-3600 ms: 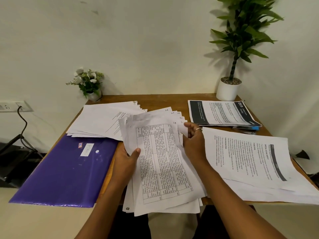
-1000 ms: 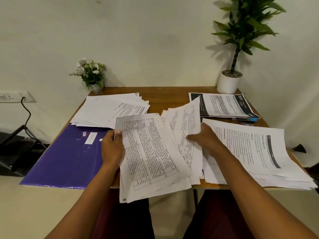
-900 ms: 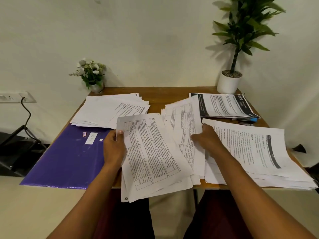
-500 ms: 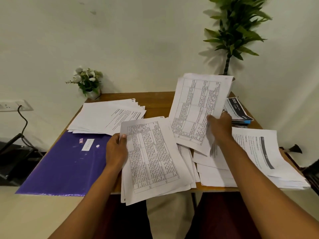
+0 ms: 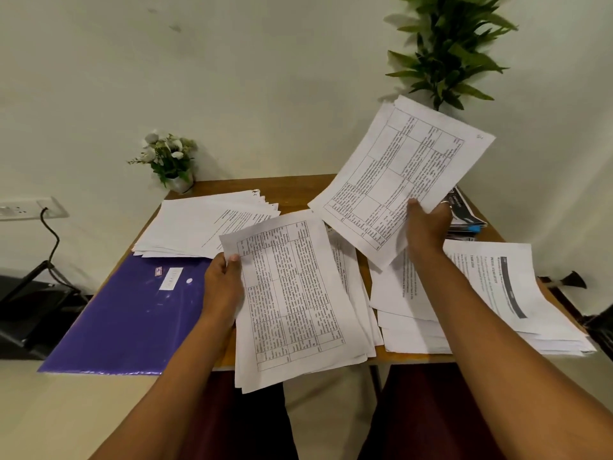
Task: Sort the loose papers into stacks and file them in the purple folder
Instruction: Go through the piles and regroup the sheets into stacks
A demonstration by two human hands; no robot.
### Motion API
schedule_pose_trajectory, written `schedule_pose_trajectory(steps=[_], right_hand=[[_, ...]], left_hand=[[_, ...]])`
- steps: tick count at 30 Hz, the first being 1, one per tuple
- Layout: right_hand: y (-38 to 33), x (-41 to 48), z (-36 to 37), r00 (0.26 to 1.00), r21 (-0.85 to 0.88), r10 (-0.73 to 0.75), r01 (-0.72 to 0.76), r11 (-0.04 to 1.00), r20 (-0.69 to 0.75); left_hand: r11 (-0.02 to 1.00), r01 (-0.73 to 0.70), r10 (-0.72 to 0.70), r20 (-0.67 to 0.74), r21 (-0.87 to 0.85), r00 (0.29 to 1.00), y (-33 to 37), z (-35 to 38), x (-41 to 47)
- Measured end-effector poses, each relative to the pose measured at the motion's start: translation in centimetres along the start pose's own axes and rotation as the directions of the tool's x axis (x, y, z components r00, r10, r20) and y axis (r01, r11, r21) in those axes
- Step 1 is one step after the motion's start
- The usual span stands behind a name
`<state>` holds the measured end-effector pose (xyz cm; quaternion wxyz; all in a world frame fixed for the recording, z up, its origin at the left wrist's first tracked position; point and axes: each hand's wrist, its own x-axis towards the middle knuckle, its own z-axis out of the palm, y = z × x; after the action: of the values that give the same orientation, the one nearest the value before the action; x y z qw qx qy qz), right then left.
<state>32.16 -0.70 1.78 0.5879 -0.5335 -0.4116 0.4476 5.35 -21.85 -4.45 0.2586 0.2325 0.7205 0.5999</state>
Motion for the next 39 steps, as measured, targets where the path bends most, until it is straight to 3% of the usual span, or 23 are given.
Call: schedule_pose_trajectory(steps=[11, 17, 22, 27, 34, 39], right_hand=[[1.8, 0.1, -0.3, 0.999, -0.078, 0.045, -0.045, 0.996, -0.009], [3.8, -1.2, 0.6, 0.967, -0.143, 0.112, -0.081, 0.986, 0.227], [5.2, -2.0, 1.2, 0.906, -0.224, 0.111, -0.018, 0.974, 0.409], [5.5, -2.3, 1.4, 0.939, -0.190, 0.075, -0.011, 0.982, 0.337], [6.0, -2.1, 1.4, 0.966, -0.208, 0.035, 0.020, 0.978, 0.255], [5.4, -2.1, 2.0, 0.908, -0.165, 0.085, -0.017, 0.986, 0.410]], left_hand=[[0.998, -0.031, 0.032, 0.016, -0.048, 0.999, -1.0, -0.8, -0.1], [0.997, -0.046, 0.047, 0.021, -0.063, 0.999, -1.2, -0.8, -0.2], [0.996, -0.052, 0.054, 0.018, -0.076, 0.998, -1.5, -1.0, -0.3], [0.971, -0.007, 0.017, 0.040, -0.238, 0.999, -1.4, -1.2, -0.1], [0.944, 0.050, -0.053, -0.001, -0.325, 0.999, -1.3, -1.2, -0.1], [0.947, 0.038, -0.039, 0.005, -0.318, 0.999, -1.3, -1.2, 0.0]])
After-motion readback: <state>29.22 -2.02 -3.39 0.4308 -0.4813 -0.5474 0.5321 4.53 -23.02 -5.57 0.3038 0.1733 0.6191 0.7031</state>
